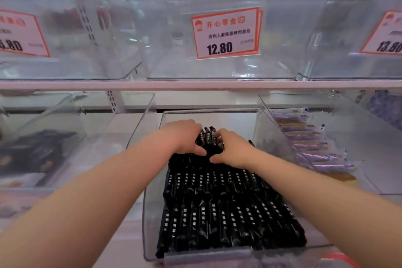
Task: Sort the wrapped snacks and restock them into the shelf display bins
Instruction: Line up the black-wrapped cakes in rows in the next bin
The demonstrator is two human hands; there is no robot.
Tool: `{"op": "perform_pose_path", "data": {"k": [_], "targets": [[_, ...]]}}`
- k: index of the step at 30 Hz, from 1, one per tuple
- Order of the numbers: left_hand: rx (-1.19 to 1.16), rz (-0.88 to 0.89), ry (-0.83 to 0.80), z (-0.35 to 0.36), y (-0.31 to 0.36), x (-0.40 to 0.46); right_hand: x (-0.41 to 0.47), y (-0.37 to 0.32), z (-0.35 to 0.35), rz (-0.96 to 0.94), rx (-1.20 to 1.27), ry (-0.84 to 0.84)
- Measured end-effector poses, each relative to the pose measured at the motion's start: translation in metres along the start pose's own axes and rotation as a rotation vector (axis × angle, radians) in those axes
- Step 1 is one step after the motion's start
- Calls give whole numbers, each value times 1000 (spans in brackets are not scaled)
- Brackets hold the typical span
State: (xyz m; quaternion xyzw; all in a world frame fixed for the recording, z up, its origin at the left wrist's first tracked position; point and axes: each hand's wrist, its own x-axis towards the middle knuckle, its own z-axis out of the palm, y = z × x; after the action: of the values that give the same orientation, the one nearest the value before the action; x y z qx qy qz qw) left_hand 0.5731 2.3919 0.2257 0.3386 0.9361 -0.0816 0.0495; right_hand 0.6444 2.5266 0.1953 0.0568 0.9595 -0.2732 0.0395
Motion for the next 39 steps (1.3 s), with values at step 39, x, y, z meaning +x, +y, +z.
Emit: {"op": "perform_pose_path", "data": {"k": [39], "targets": [[133,582,-69,118,230,-152,-264,193,25,-25,-33,-129]]}}
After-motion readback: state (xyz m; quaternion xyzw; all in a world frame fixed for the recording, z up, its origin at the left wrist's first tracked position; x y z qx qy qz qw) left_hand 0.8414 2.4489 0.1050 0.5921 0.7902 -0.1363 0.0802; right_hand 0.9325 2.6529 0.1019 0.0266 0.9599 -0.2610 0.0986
